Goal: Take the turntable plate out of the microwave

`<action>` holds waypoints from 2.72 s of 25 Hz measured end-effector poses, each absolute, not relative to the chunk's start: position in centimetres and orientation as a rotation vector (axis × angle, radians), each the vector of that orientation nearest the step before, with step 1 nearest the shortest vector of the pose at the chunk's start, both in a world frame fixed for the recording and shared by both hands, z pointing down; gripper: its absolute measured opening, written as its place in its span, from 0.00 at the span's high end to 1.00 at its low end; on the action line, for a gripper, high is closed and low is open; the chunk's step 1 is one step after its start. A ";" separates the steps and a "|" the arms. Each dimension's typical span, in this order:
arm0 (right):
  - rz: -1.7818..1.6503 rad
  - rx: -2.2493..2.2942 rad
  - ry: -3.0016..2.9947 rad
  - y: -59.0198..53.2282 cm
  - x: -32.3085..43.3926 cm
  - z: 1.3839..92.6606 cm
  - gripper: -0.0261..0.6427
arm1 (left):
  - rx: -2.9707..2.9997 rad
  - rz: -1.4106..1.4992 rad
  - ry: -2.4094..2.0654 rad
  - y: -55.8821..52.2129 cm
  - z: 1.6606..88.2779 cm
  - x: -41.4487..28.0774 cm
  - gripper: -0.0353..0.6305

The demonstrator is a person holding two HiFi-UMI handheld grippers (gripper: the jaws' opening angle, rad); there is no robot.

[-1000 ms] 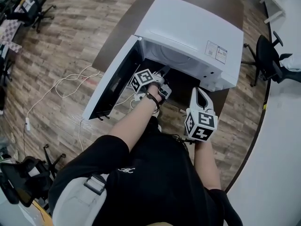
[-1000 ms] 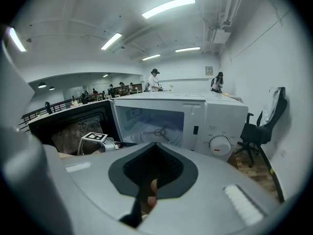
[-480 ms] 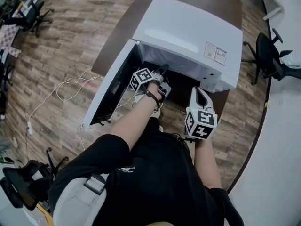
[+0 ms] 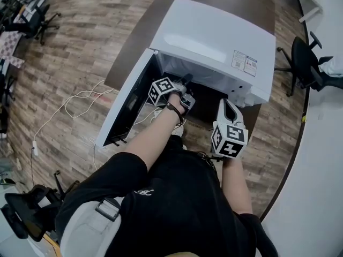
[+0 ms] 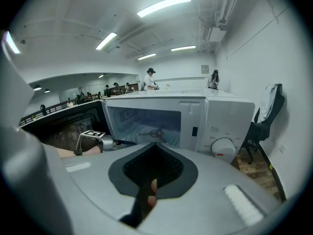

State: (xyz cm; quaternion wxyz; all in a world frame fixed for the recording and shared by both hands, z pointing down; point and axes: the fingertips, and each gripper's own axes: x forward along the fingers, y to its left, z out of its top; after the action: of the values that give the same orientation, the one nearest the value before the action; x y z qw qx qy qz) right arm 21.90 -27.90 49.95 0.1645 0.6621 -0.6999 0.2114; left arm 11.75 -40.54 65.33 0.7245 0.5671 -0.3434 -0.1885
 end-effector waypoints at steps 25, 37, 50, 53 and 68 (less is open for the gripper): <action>0.610 1.861 -1.990 -28.2 22.1 50.8 0.95 | 1.292 -0.434 -0.694 -40.0 63.7 12.2 0.89; 0.623 1.840 -1.996 -28.1 21.8 51.4 0.95 | 1.487 -0.528 -0.594 -39.4 60.1 12.3 0.89; 0.629 1.809 -2.012 -27.6 21.0 51.7 0.95 | 1.561 -0.603 -0.529 -38.0 58.3 11.9 0.87; 0.643 1.806 -2.019 -27.5 20.8 51.8 0.95 | 1.564 -0.616 -0.523 -37.7 57.9 11.6 0.87; 2.198 2.040 -2.200 -33.1 20.9 57.3 0.76 | 1.555 -0.602 -0.504 -35.6 57.7 10.9 0.87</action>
State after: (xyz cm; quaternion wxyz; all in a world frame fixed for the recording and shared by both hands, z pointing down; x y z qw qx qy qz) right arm 20.91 -33.06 57.33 -0.2849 0.5257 -0.5671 0.5664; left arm 10.94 -35.61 57.70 0.6441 0.6828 -0.2213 -0.2646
